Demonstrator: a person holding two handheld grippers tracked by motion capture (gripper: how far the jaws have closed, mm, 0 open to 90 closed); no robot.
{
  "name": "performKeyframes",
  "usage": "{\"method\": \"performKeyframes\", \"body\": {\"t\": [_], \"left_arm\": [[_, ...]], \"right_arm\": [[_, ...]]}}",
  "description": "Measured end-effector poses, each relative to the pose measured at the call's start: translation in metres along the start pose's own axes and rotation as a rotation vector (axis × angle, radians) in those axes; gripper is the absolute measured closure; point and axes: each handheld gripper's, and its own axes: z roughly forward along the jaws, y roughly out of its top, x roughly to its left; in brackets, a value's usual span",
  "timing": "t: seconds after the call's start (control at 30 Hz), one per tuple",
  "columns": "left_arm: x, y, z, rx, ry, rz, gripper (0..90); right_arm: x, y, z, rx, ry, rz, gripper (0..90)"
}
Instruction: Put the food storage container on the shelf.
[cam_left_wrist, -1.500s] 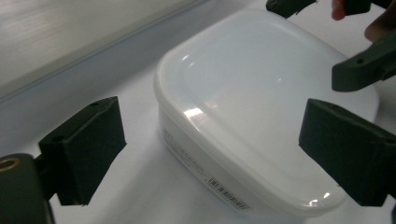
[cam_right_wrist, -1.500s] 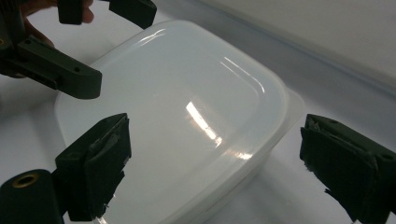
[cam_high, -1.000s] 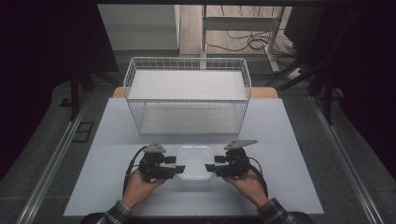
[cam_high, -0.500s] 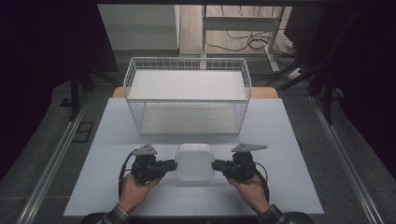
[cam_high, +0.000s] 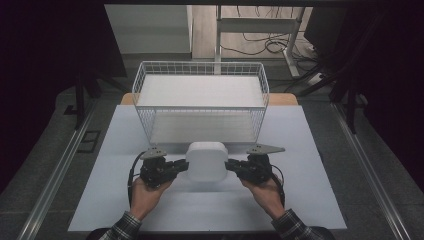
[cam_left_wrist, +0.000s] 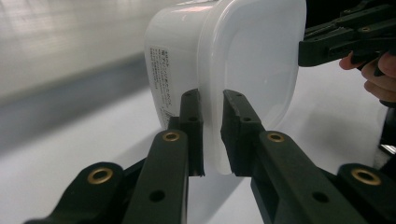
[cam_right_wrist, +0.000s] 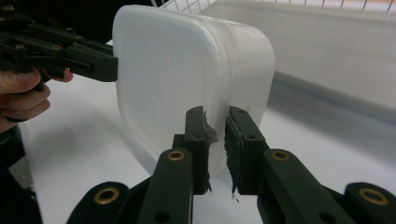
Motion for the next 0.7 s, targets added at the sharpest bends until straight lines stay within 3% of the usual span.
{"method": "performKeyframes", "body": {"t": [0.27,0.5,0.7], "left_arm": [[0.021,0.02,0.015,-0.006,0.041,0.005,79.4],[0.042,0.03,0.032,0.011,0.07,-0.027,79.1],[0.052,0.035,0.044,0.034,0.08,-0.032,78.7]], "right_arm": [[-0.017,0.024,0.018,-0.019,-0.035,-0.025,78.2],[-0.036,0.033,0.04,-0.014,-0.054,0.001,77.8],[-0.047,0.034,0.052,0.001,-0.065,0.031,77.6]]}}
